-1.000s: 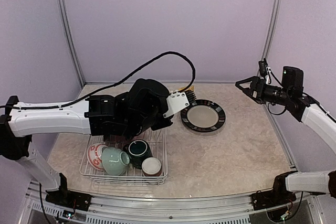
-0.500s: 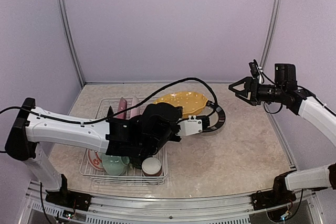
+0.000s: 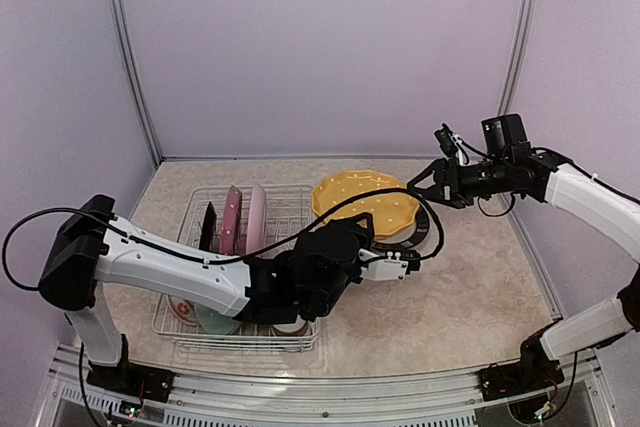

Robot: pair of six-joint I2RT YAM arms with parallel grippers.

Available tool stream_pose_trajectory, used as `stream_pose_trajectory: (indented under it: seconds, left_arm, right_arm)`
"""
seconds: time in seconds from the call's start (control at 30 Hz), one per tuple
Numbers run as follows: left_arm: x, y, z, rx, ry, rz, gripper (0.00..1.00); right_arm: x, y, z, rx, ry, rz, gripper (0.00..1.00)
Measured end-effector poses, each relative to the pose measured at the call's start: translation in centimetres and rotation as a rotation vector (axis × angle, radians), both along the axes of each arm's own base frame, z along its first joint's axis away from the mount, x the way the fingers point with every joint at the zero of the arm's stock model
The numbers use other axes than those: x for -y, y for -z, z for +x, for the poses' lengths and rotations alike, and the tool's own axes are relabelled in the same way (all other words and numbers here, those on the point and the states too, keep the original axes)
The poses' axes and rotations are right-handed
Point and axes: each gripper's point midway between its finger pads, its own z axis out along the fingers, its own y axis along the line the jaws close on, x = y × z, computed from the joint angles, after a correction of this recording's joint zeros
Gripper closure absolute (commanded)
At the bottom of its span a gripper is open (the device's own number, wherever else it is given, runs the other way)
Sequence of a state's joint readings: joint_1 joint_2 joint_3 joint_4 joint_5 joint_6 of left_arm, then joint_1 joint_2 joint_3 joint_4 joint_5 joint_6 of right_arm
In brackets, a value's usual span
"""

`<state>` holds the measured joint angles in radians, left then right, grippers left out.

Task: Unload the mixed dishes from the dish rack
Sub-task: Pass from the left arm to the right

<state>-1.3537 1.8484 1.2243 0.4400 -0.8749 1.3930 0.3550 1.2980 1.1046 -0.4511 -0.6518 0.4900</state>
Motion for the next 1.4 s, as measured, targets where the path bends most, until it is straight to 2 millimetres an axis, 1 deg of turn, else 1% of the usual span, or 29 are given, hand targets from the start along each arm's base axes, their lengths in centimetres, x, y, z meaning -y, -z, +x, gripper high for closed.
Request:
stream_pose_trajectory:
  seconds: [0.1,0.17,0.43,0.53,0.7,0.83,1.03,1.1,1.17,1.23,1.27,1.3,1.4]
  left_arm:
    - [0.3,0.6,0.0,0.020,0.004,0.024,1.00]
    - [0.5,0.7,0.0,0.030,0.006,0.030,1.00]
    - [1.0,1.4,0.2,0.061,0.002,0.051,1.00]
    - [1.2,1.8,0.2,0.068,0.002,0.064,1.00]
    - [1.2,2.1,0.3,0.078,0.002,0.085,1.00]
    - [1.2,2.2,0.3,0.087,0.001,0.097,1.00]
    - [1.4,3.0,0.9,0.118,-0.010,0.140,1.00]
    - [1.4,3.5,1.0,0.128,-0.018,0.154,0.99]
    - [1.5,3.8,1.1,0.132,-0.021,0.154,0.94]
    - [1.5,3.7,1.2,0.137,-0.024,0.155,0.82]
    - [1.5,3.7,1.2,0.139,-0.026,0.156,0.73]
    - [1.4,3.6,1.2,0.141,-0.027,0.157,0.70]
    - [1.5,3.2,1.2,0.150,-0.025,0.144,0.56]
  right_arm:
    - [-0.3,1.5,0.0,-0.028,-0.004,-0.039,0.43]
    - [-0.3,2.1,0.0,-0.034,-0.003,-0.061,0.49]
    - [-0.7,2.6,0.7,-0.017,0.002,-0.129,0.65]
    - [-0.8,3.3,0.9,-0.023,0.002,-0.149,0.72]
    - [-0.8,4.1,1.1,-0.035,0.000,-0.167,0.73]
    - [-0.9,4.3,1.1,-0.038,-0.002,-0.170,0.78]
    - [-1.0,5.0,1.2,-0.073,0.010,-0.171,1.00]
    - [-1.0,5.4,1.4,-0.095,0.027,-0.171,1.00]
    - [-1.0,5.6,1.5,-0.098,0.029,-0.176,1.00]
    - [-1.0,5.6,1.6,-0.099,0.033,-0.173,1.00]
    - [-1.0,5.5,1.7,-0.098,0.035,-0.171,1.00]
    - [-1.0,5.5,1.7,-0.098,0.037,-0.168,1.00]
    - [-1.0,5.4,1.8,-0.106,0.049,-0.161,1.00]
